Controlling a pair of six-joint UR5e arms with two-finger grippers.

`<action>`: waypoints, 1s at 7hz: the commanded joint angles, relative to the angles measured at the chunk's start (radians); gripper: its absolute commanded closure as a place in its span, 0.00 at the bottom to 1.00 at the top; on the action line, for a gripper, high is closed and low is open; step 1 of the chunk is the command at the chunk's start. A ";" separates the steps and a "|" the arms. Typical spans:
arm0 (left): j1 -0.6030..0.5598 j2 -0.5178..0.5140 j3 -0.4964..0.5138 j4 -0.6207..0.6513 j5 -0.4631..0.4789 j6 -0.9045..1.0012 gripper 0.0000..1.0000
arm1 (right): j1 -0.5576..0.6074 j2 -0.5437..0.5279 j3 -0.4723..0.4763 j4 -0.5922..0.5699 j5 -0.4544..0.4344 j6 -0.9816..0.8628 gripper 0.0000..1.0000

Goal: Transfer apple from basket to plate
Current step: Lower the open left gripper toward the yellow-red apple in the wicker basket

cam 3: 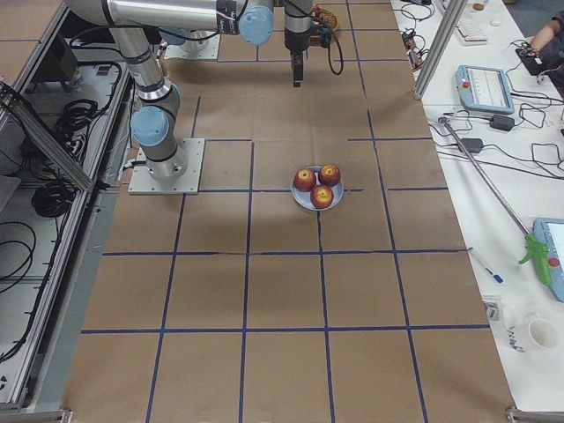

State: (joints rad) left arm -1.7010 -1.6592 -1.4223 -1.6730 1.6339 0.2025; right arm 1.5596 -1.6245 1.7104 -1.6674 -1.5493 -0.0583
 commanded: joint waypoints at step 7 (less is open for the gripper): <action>0.398 -0.143 -0.280 0.406 -0.009 0.580 0.01 | 0.000 0.000 0.000 0.000 0.000 0.000 0.00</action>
State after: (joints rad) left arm -1.3418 -1.7425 -1.6356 -1.4134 1.6246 0.7497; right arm 1.5601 -1.6244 1.7104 -1.6681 -1.5493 -0.0583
